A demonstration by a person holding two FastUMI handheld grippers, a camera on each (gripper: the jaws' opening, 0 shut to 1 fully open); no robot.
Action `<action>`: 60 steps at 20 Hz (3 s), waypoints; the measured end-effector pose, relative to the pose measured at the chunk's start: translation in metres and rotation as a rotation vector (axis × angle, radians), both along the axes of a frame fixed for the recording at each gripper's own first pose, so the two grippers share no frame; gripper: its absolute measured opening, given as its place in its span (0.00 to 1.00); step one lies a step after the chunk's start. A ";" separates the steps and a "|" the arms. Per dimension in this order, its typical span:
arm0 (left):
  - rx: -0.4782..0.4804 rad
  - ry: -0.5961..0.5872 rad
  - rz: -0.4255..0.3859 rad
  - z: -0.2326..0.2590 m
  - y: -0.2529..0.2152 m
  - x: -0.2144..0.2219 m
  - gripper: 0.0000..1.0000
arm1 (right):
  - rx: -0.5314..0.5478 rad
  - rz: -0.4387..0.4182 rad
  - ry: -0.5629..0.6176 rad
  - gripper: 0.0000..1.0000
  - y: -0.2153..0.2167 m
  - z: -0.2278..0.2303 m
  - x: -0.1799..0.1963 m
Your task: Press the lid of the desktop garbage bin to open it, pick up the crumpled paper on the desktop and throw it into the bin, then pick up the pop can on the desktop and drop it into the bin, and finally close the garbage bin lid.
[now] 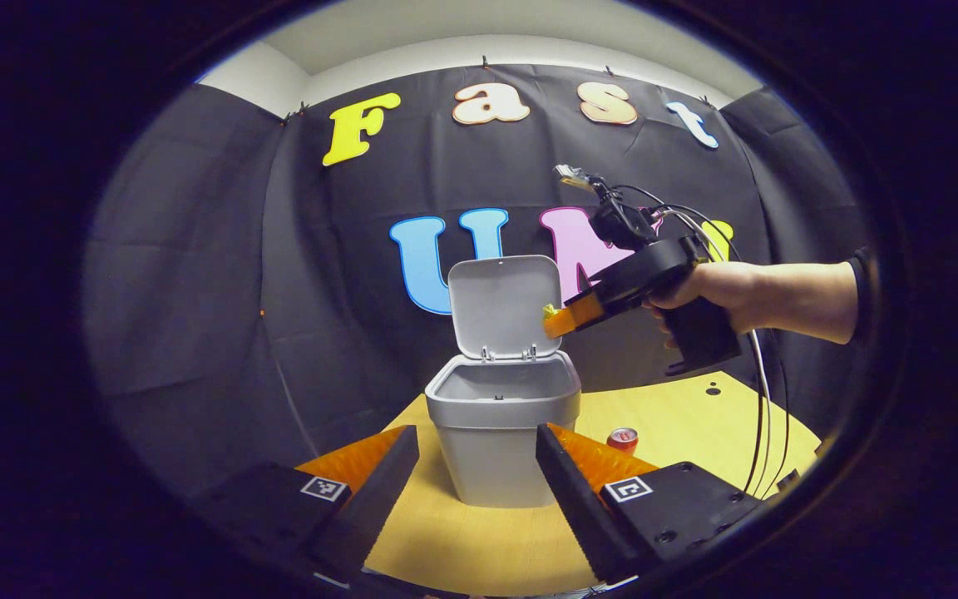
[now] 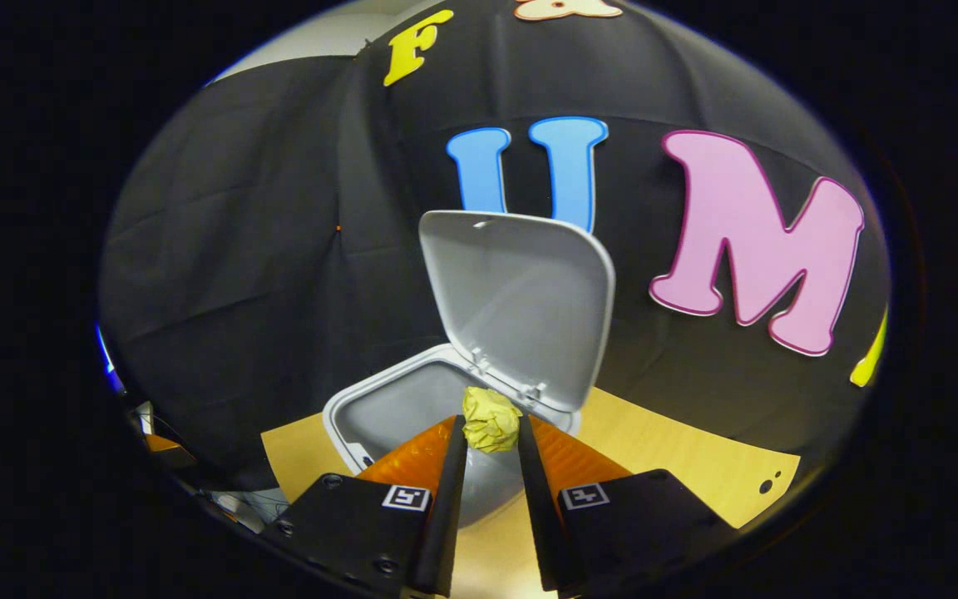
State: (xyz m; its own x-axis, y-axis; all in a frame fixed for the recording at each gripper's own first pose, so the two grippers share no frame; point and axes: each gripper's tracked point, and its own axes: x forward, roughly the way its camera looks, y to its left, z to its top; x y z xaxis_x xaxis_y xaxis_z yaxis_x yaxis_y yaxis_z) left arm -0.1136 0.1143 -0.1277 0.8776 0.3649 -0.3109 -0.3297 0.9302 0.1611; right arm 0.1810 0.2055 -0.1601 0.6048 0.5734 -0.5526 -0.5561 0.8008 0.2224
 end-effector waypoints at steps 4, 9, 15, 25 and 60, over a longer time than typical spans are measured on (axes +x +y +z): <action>-0.015 0.010 0.031 -0.002 0.013 -0.012 0.96 | -0.033 0.024 0.003 0.32 0.016 -0.012 -0.003; 0.004 0.022 0.029 -0.001 0.021 -0.022 0.96 | -0.089 0.015 -0.041 0.78 0.015 -0.019 -0.003; -0.067 0.020 -0.045 -0.022 0.002 -0.010 0.97 | -0.124 -0.075 -0.142 0.97 -0.030 0.008 0.003; -0.103 0.034 -0.316 -0.075 -0.078 0.067 0.96 | -0.230 -0.434 -0.347 0.97 -0.227 0.068 -0.036; -0.134 0.231 -0.352 -0.346 -0.167 0.256 0.91 | -0.420 -0.732 -0.366 0.97 -0.430 -0.015 -0.129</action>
